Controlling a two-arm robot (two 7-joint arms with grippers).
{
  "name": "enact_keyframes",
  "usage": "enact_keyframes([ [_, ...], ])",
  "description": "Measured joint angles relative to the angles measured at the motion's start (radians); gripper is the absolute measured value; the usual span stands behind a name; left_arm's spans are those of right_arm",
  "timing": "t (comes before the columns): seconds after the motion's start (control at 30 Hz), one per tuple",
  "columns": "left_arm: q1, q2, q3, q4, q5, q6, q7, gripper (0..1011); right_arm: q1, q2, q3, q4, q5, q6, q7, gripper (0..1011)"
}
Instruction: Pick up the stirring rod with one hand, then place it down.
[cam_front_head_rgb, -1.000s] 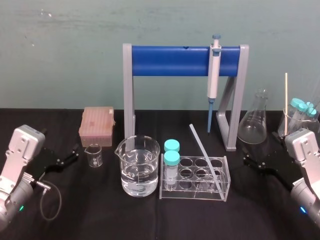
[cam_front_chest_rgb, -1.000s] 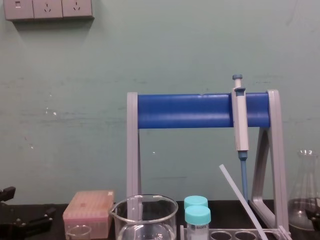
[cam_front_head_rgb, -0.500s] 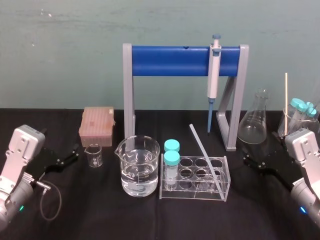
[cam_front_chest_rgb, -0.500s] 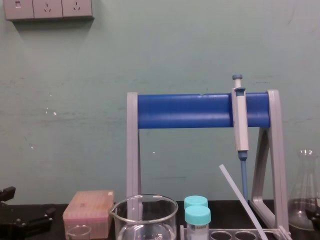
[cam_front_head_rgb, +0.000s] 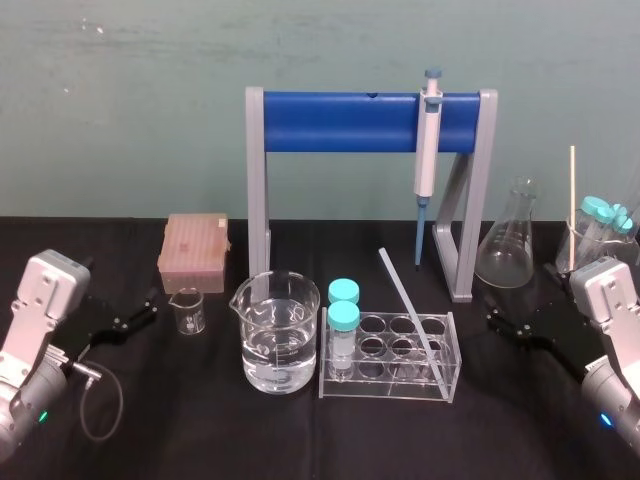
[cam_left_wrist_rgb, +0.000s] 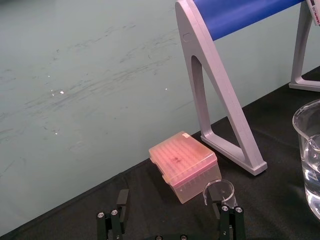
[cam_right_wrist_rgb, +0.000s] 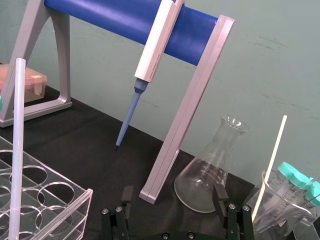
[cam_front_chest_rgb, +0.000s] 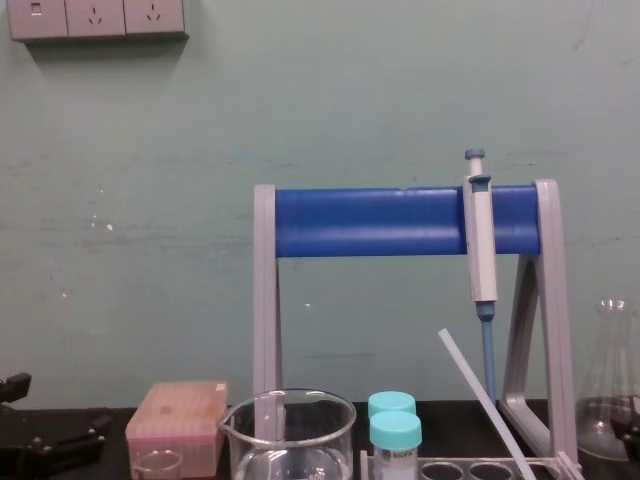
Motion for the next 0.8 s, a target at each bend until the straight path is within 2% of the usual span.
enact_keyframes([
  [0.43, 0.000, 0.000, 0.000, 0.000, 0.000, 0.000, 0.000, 1000, -0.007, 0.000, 0.007, -0.004, -0.007, -0.011, -0.001, 1000],
  [0.57, 0.000, 0.000, 0.000, 0.000, 0.000, 0.000, 0.000, 1000, -0.030, 0.005, 0.035, -0.028, -0.016, -0.095, -0.007, 1000],
  [0.6, 0.000, 0.000, 0.000, 0.000, 0.000, 0.000, 0.000, 1000, -0.039, 0.007, 0.045, -0.041, -0.018, -0.143, -0.004, 1000],
  [0.63, 0.000, 0.000, 0.000, 0.000, 0.000, 0.000, 0.000, 1000, -0.042, 0.009, 0.049, -0.048, -0.018, -0.163, 0.001, 1000],
  [0.67, 0.000, 0.000, 0.000, 0.000, 0.000, 0.000, 0.000, 1000, -0.045, 0.011, 0.053, -0.061, -0.017, -0.200, 0.019, 1000],
  [0.77, 0.000, 0.000, 0.000, 0.000, 0.000, 0.000, 0.000, 1000, -0.043, 0.013, 0.053, -0.073, -0.007, -0.239, 0.056, 1000],
  [0.8, 0.000, 0.000, 0.000, 0.000, 0.000, 0.000, 0.000, 1000, -0.038, 0.013, 0.050, -0.077, 0.007, -0.258, 0.090, 1000],
])
